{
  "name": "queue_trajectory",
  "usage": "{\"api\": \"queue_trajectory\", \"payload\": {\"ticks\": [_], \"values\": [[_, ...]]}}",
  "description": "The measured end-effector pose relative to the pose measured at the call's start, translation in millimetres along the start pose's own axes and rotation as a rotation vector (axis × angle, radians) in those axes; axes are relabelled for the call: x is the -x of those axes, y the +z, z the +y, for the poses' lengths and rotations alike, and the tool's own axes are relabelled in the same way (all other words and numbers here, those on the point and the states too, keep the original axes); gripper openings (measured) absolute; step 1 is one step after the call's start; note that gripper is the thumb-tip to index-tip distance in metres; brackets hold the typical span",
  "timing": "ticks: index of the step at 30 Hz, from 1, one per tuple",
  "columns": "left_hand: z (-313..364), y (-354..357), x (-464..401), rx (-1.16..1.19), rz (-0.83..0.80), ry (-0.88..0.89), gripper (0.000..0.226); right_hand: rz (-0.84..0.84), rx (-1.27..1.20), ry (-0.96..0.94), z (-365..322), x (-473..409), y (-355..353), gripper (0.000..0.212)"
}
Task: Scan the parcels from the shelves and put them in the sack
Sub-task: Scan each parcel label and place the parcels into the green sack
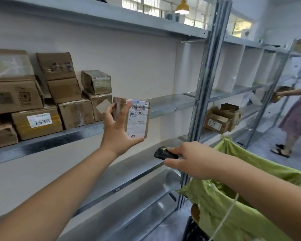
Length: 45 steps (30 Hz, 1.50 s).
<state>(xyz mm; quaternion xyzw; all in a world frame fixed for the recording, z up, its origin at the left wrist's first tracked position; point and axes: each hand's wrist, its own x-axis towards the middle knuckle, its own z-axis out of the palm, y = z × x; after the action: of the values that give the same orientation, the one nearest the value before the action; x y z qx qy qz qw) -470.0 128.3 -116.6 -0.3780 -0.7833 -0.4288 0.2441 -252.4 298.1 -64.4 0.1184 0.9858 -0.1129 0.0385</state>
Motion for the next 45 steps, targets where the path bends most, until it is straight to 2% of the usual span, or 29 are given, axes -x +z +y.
{"api": "queue_trajectory", "payload": {"ticks": [8,18,22,27,31,38,42,45], "values": [[10.4,69.2,-11.9,0.066,-0.121,0.002,0.130,0.031,-0.089,0.133,57.3,-11.1,6.1,0.057],[48.3,215.0,-14.4,0.187,-0.354,-0.023,0.125,0.134,-0.273,0.353,203.8,-18.5,41.5,0.054],[65.7,287.0,-17.4,0.272,-0.455,-0.084,0.128,0.153,-0.297,0.447,274.7,-24.1,59.2,0.067],[92.6,375.6,-13.3,0.331,-0.657,-0.227,0.134,0.144,-0.491,0.584,359.7,-23.8,89.4,0.064],[109.5,433.3,1.6,0.355,-0.827,-0.293,0.133,0.163,-0.536,0.691,413.1,-16.6,110.9,0.060],[130.3,512.7,19.2,0.321,-1.025,-0.358,0.131,0.125,-0.557,0.866,468.9,0.3,140.7,0.057],[128.7,566.5,31.4,0.358,-1.154,-0.405,0.130,0.056,-0.625,0.950,487.7,-1.0,161.8,0.065],[122.6,614.1,43.6,0.357,-1.239,-0.470,0.131,0.023,-0.669,1.033,504.4,-14.6,178.2,0.059]]}}
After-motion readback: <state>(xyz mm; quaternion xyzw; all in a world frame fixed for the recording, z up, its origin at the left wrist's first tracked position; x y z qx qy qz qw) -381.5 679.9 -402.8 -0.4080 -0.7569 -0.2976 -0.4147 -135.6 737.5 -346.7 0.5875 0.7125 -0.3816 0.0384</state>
